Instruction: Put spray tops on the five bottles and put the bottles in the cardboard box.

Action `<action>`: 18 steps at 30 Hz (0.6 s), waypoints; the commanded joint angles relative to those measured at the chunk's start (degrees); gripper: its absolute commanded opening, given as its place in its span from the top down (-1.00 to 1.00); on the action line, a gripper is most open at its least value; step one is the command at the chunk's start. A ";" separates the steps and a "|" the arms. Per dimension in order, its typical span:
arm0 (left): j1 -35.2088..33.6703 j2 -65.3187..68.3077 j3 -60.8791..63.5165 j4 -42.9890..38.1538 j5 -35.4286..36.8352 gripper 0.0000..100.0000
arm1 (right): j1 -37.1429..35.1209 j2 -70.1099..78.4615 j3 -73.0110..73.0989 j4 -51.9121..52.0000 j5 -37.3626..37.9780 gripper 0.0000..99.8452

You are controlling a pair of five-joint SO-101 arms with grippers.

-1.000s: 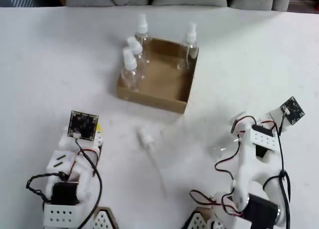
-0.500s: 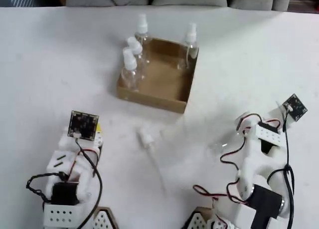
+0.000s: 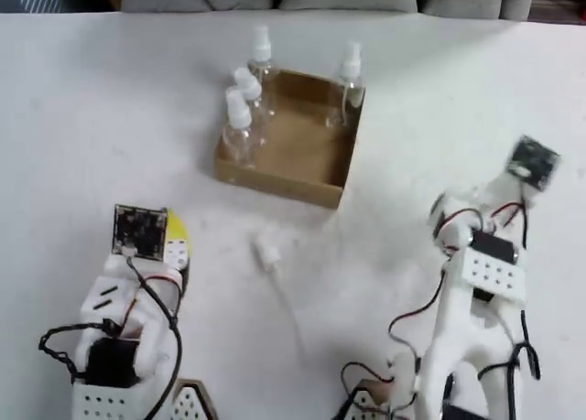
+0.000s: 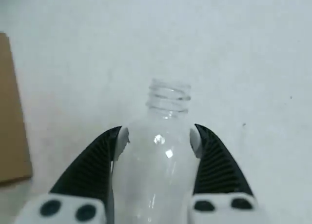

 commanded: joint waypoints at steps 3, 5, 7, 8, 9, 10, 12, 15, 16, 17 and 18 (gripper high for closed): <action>6.11 -0.40 -7.30 2.73 0.88 0.95 | -4.62 -5.49 1.67 5.41 11.78 0.97; 7.34 0.22 -8.18 2.73 0.88 0.95 | -5.85 -5.67 3.16 5.32 12.31 0.97; 8.48 3.47 -9.76 2.55 0.97 0.95 | -6.73 -5.58 4.13 5.32 13.89 0.97; 9.27 6.20 -11.08 2.55 1.05 0.95 | -7.16 -5.58 4.66 4.97 14.24 0.97; 9.98 9.54 -12.75 2.55 1.93 0.95 | -7.43 -5.58 5.54 4.00 14.42 0.97; 10.59 13.23 -14.86 2.55 3.43 0.95 | -7.78 -5.58 6.59 2.42 14.42 0.97; 11.65 21.32 -19.87 2.73 6.59 0.95 | -8.48 -5.49 8.79 -1.36 14.59 0.97; 14.37 33.10 -26.64 3.16 12.04 0.95 | -9.36 -5.58 10.73 -3.38 14.86 0.97; 15.08 36.79 -27.87 3.16 13.63 0.95 | -9.63 -5.58 10.81 -3.30 14.86 0.97; 16.04 40.22 -28.75 2.90 15.38 0.95 | -9.63 -5.58 10.81 -3.30 14.86 0.97; 17.36 43.47 -29.80 2.81 17.58 0.93 | -9.54 -5.58 10.90 -3.47 14.86 0.97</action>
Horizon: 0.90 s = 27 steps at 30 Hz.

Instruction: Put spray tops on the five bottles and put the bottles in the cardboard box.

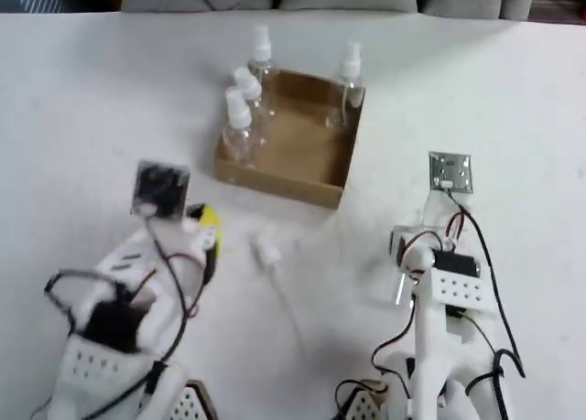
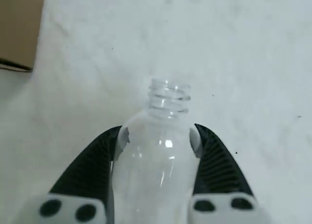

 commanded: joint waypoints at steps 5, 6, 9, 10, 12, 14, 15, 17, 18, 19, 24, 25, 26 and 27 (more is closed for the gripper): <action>6.73 27.56 -11.78 0.09 21.19 0.77 | -0.66 -1.45 -0.18 -1.19 0.88 0.97; 7.08 29.76 -12.22 0.00 22.77 0.75 | -0.66 -1.45 -0.18 -1.19 0.88 0.97; 8.48 35.91 -13.45 -2.29 27.08 0.72 | -0.75 -1.45 -0.18 -1.10 0.88 0.97; 8.92 37.67 -13.71 -3.08 28.40 0.70 | -0.75 -1.45 -0.18 -1.10 0.88 0.97; 10.07 40.92 -13.89 -5.01 30.59 0.66 | -0.75 -1.45 -0.18 -1.01 0.97 0.97; 11.47 43.82 -13.89 -6.86 33.05 0.59 | -0.75 -1.45 -0.09 -1.01 0.97 0.97; 12.00 45.14 -13.89 -7.74 34.55 0.56 | -0.75 -1.45 -0.09 -1.01 0.97 0.97; 12.44 47.69 -13.89 -9.76 37.27 0.49 | -0.75 -1.45 -0.09 -1.01 1.49 0.97; 12.35 49.01 -13.89 -11.08 38.24 0.46 | -0.75 -1.45 0.00 -1.01 2.90 0.97; 12.18 50.59 -13.89 -12.57 38.95 0.44 | -0.75 -1.45 0.00 -0.92 3.78 0.97; 12.35 59.38 -13.98 -18.20 39.56 0.45 | -0.75 -1.45 0.35 -0.92 3.96 0.97; 12.26 60.70 -14.07 -18.90 39.56 0.45 | -0.75 -1.45 0.35 -0.92 4.04 0.97; 12.09 61.76 -14.77 -19.08 39.65 0.45 | -0.75 -1.45 0.35 -0.92 4.04 0.97; 12.09 62.55 -15.30 -18.90 39.65 0.46 | -0.75 -1.45 0.35 -0.92 4.13 0.97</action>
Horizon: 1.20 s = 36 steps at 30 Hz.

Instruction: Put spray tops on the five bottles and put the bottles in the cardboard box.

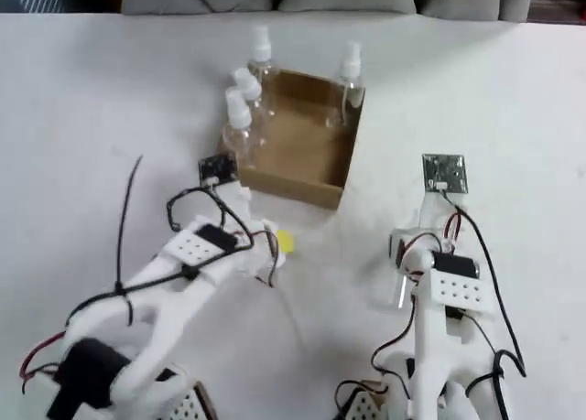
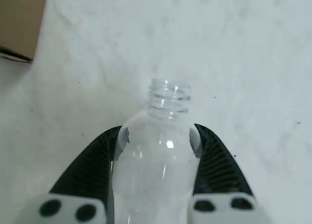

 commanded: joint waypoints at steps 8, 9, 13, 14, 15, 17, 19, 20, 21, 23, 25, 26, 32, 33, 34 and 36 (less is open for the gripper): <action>1.10 8.04 -7.47 -1.85 0.53 0.68 | -0.84 -1.45 -0.53 -0.57 0.79 0.97; 1.10 8.40 -7.47 -2.11 0.44 0.74 | -0.84 -1.45 -0.53 -0.57 0.79 0.97; 3.03 8.48 -7.47 -1.85 -4.22 0.96 | -0.66 -1.45 -0.53 -0.57 0.79 0.97; 3.91 8.48 -7.38 -1.76 -5.01 0.93 | -0.57 -1.45 -0.53 -0.57 0.79 0.97; 4.26 8.48 -7.21 -1.76 -5.10 0.94 | -0.57 -1.45 -0.53 -0.57 0.79 0.97; 4.26 8.40 -7.12 -1.32 -5.27 0.96 | -0.48 -1.54 -0.62 -0.57 0.79 0.97; 3.12 8.22 -7.56 0.70 -5.98 0.95 | -0.48 -1.54 -0.62 -0.57 0.70 0.97; 2.15 7.96 -8.35 1.85 -7.82 0.95 | -0.48 -1.80 -0.62 -0.57 0.70 0.97; 0.84 7.16 -8.97 3.16 -10.55 0.95 | -0.48 -1.98 -0.62 -0.57 0.70 0.97; -2.51 4.53 -9.93 6.51 -17.41 0.95 | -0.84 -2.07 -1.32 -0.57 0.70 0.97; -5.32 0.84 -9.85 8.70 -24.26 0.95 | -1.01 -2.07 -3.16 -0.57 0.53 0.97; -6.46 -1.27 -9.49 9.41 -27.16 0.95 | -1.71 -2.15 -4.22 -0.48 -0.53 0.97; -12.62 -15.08 -9.41 13.10 -33.14 0.95 | -8.75 -2.15 -15.21 11.82 -5.54 0.97; -13.32 -17.45 -9.41 13.45 -33.14 0.95 | -10.51 -2.15 -17.23 14.64 -5.54 0.97; -14.11 -19.82 -9.41 13.63 -33.14 0.95 | -12.18 -2.15 -18.90 17.27 -5.54 0.97; -15.16 -24.84 -9.41 13.54 -33.14 0.95 | -15.16 -2.15 -21.36 20.62 -5.54 0.97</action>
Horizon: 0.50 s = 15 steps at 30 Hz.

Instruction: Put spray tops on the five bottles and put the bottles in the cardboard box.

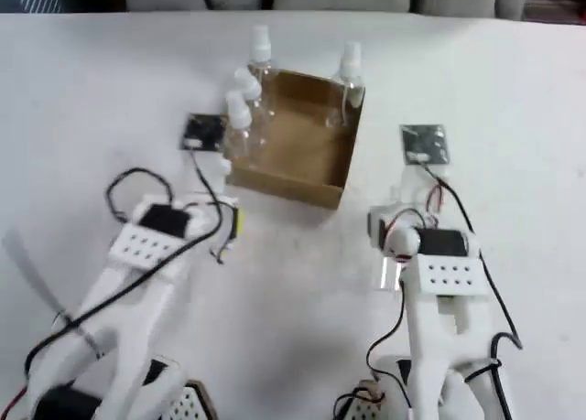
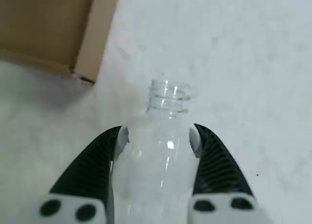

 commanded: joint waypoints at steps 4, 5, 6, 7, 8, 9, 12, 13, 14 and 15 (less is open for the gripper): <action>-3.65 -20.88 -3.16 -1.14 -1.14 0.95 | -10.59 -2.15 -7.12 6.99 -0.62 0.97; -3.74 -23.34 -3.16 -2.64 -1.14 0.95 | -12.26 -2.15 -6.95 6.99 -0.62 0.97; -3.74 -25.71 -3.25 -4.40 -1.14 0.95 | -13.76 -2.15 -6.86 7.08 -0.62 0.97; -3.74 -27.91 -3.25 -6.33 -1.14 0.95 | -15.08 -2.42 -6.77 7.52 -0.62 0.97; -3.74 -29.67 -3.25 -8.26 -1.14 0.95 | -16.13 -3.12 -6.77 8.57 -0.62 0.97; -3.74 -31.34 -3.25 -10.20 -1.14 0.95 | -17.36 -4.26 -6.77 9.71 -0.62 0.97; -3.74 -34.07 -3.25 -14.59 -1.14 0.95 | -20.62 -10.15 -6.77 12.26 -0.62 0.97; -3.74 -34.51 -3.25 -16.00 -1.14 0.95 | -21.58 -12.53 -6.77 12.79 -0.62 0.97; -3.74 -34.59 -3.34 -17.32 -1.14 0.95 | -22.55 -14.99 -6.68 12.97 -0.62 0.97; -3.74 -34.68 -3.34 -18.73 -1.05 0.95 | -23.52 -17.54 -5.98 12.70 -0.62 0.97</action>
